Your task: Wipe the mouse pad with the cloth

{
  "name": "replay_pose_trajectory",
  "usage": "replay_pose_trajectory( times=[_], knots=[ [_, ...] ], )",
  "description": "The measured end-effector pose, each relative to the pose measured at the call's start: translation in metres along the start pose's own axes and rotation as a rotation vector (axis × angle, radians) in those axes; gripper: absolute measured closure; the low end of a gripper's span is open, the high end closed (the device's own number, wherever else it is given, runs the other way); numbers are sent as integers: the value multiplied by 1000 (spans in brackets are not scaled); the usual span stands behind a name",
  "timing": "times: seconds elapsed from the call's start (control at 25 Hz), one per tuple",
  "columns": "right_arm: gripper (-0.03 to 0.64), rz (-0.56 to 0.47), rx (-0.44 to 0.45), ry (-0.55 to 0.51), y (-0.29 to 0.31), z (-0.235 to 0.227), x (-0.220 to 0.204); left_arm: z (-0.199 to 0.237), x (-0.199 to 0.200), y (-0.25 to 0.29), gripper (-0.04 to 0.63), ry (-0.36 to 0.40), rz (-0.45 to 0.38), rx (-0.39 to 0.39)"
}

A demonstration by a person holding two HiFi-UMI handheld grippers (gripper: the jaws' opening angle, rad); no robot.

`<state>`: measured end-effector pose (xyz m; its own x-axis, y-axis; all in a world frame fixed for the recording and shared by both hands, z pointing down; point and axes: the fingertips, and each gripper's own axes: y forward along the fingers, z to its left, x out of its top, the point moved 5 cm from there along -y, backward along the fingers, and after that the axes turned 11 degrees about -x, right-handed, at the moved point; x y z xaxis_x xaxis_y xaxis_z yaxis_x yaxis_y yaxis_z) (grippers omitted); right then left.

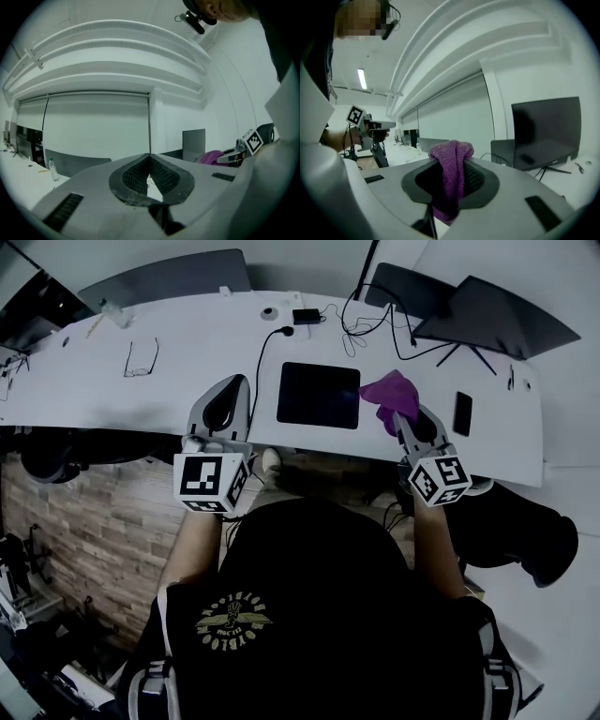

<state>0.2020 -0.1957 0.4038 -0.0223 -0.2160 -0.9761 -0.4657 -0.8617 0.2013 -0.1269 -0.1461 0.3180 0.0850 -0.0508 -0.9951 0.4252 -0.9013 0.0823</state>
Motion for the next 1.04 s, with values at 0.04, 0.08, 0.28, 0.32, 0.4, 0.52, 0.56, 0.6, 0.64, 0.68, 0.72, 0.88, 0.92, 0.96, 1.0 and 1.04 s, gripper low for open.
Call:
replay_pose_trajectory(
  times=[0.04,0.08,0.28,0.32,0.4,0.52,0.56,0.6,0.64,0.68,0.72,0.88,0.92,0.96,1.0,1.04],
  knots=[
    [532,-40,3,-16,-8,2,16,-3,5,-2,594,6,-10,0],
    [532,-76,4,-36,-15,5,31,-5,11,-5,594,13,-22,-2],
    [532,-184,2,-126,-45,19,82,-13,23,-18,594,34,-52,2],
    [532,-200,1,-139,-49,21,88,-13,24,-20,594,39,-57,6],
    [532,-219,-4,-160,-54,22,95,-12,26,-26,594,46,-55,17],
    [532,-229,-5,-133,-60,23,102,-11,29,-35,594,-12,-59,8],
    [532,-236,-2,-122,-61,24,105,-12,32,-38,594,-46,-71,-6],
    [532,-245,1,-117,-62,26,108,-13,36,-41,594,-70,-79,-19],
    [532,-255,6,-117,-62,29,111,-14,41,-45,594,-79,-79,-26],
    [532,-263,11,-116,-63,32,113,-15,45,-49,594,-76,-76,-27],
    [532,-270,17,-111,-62,35,114,-15,50,-53,594,-68,-72,-25],
    [532,-293,34,-107,-64,42,122,-16,68,-65,594,-28,-66,-12],
    [532,-296,34,-116,-65,42,123,-16,70,-67,594,-17,-64,-8],
    [532,-299,32,-125,-66,42,124,-16,72,-68,594,-6,-60,-4],
    [532,-300,30,-134,-67,42,124,-15,73,-69,593,5,-56,0],
    [532,-302,28,-144,-68,42,124,-15,74,-70,594,16,-51,4]
  ],
)
